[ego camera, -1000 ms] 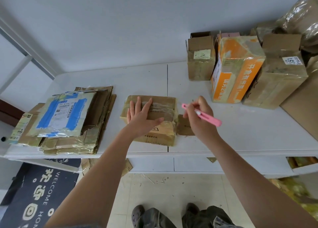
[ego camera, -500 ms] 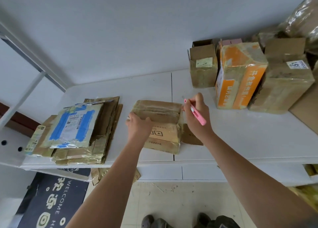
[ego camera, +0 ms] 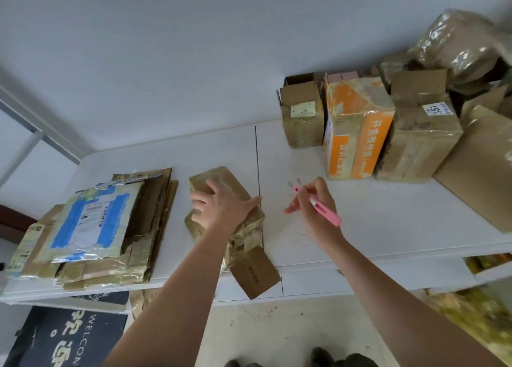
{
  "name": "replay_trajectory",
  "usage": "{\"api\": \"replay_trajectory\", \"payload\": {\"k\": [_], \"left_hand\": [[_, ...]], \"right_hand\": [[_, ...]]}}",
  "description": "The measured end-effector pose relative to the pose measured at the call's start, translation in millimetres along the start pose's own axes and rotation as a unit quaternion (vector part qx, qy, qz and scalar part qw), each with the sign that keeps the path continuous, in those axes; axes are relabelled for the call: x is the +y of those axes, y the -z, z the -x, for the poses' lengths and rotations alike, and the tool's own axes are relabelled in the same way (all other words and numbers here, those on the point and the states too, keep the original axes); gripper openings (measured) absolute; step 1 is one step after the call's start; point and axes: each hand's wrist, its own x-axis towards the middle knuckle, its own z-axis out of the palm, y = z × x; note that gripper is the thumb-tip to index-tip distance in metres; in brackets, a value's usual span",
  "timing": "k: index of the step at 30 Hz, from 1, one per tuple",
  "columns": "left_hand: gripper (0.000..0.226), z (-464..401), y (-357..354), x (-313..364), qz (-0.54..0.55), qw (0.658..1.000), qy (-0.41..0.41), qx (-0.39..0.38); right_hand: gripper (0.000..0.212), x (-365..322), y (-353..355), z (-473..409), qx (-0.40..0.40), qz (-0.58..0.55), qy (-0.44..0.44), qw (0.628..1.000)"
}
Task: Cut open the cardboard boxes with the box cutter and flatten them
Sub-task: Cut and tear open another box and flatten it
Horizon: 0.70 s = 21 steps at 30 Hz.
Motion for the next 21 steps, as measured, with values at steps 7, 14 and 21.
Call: {"api": "replay_trajectory", "payload": {"k": [7, 14, 21], "left_hand": [[0.117, -0.4, 3.5, -14.8, -0.118, 0.918, -0.371, -0.081], [0.098, -9.2, -4.9, -36.1, -0.031, 0.898, -0.422, -0.124], [0.092, -10.7, -15.7, -35.5, -0.015, 0.903, -0.427, -0.054]], "right_hand": [[0.015, -8.8, 12.9, -17.6, 0.132, -0.026, -0.037, 0.990], [0.014, 0.9, 6.0, -0.8, 0.097, -0.003, -0.065, 0.993], [0.018, -2.6, 11.9, -0.8, 0.080, -0.055, -0.073, 0.993]]}}
